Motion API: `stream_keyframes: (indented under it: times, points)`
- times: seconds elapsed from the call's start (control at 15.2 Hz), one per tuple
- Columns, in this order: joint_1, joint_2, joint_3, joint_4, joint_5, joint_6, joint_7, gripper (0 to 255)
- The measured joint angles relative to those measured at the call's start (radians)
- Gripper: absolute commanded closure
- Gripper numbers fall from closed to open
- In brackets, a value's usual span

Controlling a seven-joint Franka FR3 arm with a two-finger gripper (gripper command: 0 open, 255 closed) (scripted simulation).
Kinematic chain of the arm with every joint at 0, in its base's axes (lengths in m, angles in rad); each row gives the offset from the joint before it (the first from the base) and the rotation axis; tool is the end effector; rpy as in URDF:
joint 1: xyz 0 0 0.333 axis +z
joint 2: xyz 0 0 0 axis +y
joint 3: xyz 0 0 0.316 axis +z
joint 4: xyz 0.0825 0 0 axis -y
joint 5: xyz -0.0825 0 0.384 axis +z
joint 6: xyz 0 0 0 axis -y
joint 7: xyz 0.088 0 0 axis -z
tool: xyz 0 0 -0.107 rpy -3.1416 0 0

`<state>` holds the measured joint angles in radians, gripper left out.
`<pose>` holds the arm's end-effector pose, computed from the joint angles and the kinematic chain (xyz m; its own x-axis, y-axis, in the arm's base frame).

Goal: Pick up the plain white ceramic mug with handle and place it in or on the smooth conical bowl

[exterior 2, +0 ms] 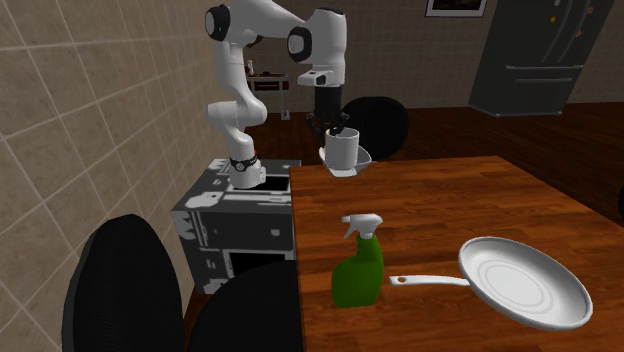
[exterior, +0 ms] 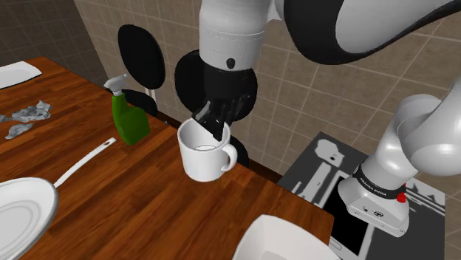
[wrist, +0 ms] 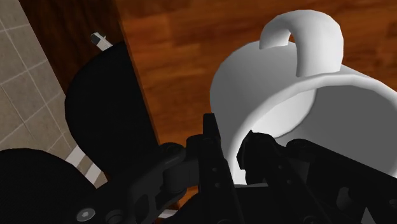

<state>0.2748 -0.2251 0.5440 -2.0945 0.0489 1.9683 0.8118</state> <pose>0.3321 0.3815 0.5102 0.9951 -0.0178 0.0975 -0.0177 -0.9998 -0.0019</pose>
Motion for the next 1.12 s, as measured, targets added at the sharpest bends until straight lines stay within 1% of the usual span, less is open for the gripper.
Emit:
stream_keyframes:
  times: [0.2,0.26,0.46,0.92,1.12]
  points:
    - [0.032,-0.076,0.015,-0.060,0.043,-0.007,0.025,255]
    - [0.042,-0.090,0.027,-0.059,0.052,-0.020,0.043,255]
    - [0.085,-0.174,0.046,-0.116,0.101,-0.037,0.076,255]
    - [0.185,-0.328,0.097,-0.182,0.197,-0.106,0.175,255]
    - [0.218,-0.360,0.134,-0.177,0.228,-0.134,0.232,255]
